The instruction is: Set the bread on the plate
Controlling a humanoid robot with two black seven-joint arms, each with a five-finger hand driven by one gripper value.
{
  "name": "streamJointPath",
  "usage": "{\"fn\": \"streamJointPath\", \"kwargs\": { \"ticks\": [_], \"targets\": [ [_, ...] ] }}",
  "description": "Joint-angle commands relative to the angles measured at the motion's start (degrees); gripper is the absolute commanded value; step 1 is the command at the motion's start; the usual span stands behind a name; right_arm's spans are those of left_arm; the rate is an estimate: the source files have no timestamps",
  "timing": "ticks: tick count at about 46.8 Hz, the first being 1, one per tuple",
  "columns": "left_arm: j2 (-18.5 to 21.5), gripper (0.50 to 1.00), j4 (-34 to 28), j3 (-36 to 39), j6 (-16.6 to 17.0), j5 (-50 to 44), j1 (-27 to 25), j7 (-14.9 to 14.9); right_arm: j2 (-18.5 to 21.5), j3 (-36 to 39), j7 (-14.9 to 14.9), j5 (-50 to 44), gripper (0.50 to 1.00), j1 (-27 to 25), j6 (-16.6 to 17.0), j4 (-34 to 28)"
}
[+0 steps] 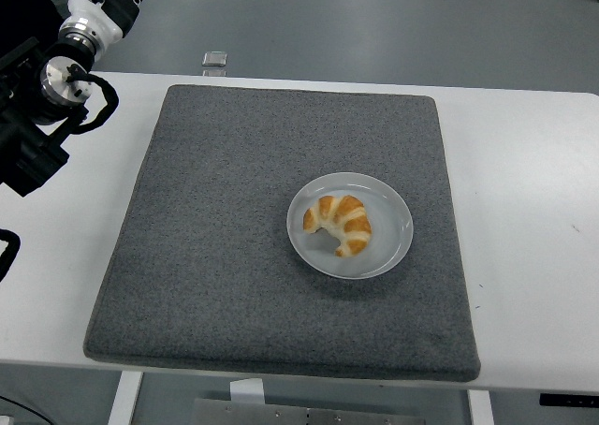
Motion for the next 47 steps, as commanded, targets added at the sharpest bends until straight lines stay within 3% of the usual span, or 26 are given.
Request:
{"fn": "streamJointPath", "kwargs": {
  "ticks": [1, 9, 15, 47],
  "targets": [
    [-0.13, 1.0, 0.26, -0.68, -2.29, -0.13, 0.77, 0.01, 0.0, 0.0, 0.0, 0.0, 0.93, 0.0, -0.08, -0.02],
    [-0.57, 1.0, 2.37, -2.61, -4.05, -2.24, 1.3, -0.52, 0.0, 0.0, 0.0, 0.0, 0.93, 0.0, 0.01, 0.07],
    [-3.11, 1.0, 5.7, -2.62, -5.19, -2.33, 1.47, -0.78, 0.0, 0.0, 0.0, 0.0, 0.93, 0.0, 0.01, -0.02],
    [-7.07, 1.0, 8.08, -2.88, -5.02, -2.33, 1.12, -1.31, 0.0, 0.0, 0.0, 0.0, 0.93, 0.0, 0.01, 0.07]
  ]
}}
